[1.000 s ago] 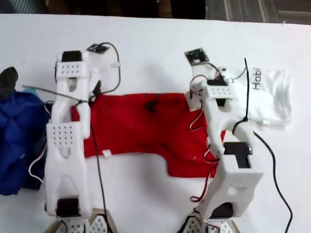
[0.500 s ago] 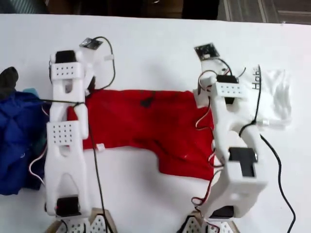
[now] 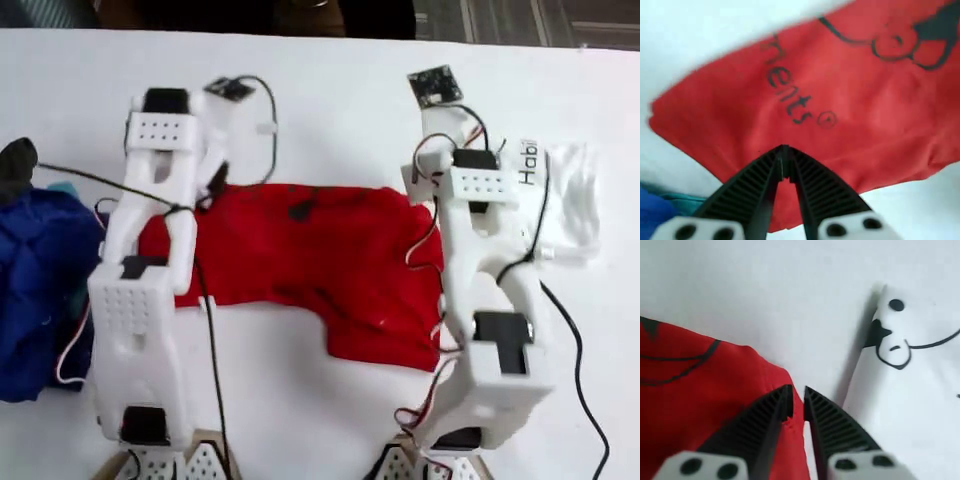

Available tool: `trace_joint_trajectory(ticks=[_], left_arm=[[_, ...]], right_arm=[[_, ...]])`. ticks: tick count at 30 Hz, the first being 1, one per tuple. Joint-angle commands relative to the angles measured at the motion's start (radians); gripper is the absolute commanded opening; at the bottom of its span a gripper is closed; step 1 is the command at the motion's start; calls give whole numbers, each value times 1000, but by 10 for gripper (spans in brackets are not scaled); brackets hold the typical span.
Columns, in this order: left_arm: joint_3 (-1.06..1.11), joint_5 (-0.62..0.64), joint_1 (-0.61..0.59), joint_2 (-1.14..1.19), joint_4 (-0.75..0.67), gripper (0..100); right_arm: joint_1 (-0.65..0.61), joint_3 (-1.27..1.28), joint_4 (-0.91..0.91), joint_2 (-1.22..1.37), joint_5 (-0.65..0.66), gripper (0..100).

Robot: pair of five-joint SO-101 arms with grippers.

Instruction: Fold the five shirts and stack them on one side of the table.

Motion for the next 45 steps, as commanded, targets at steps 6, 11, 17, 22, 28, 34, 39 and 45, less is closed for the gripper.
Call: trace_joint_trajectory(ticks=[6,11,17,22,28,34,39,45], left_arm=[[564,-44,-25,-275,-324,27],[802,-51,-26,-396,-477,27],[934,-49,-58,-416,-595,27],[980,-51,-107,-419,-617,27],[977,-49,-143,-423,-572,27],[1058,-51,-187,-585,-569,27],[1204,-52,-183,-652,-687,27],[1233,-43,-176,-649,-763,27]], right_arm=[[-36,-112,120,79,2,66],[-41,-86,185,-64,-2,43],[-62,135,216,-358,28,43],[-157,493,151,-633,107,41],[-243,792,45,-783,173,46],[-303,872,15,-783,187,176],[-377,873,84,-792,187,201],[-452,875,74,-783,187,201]])
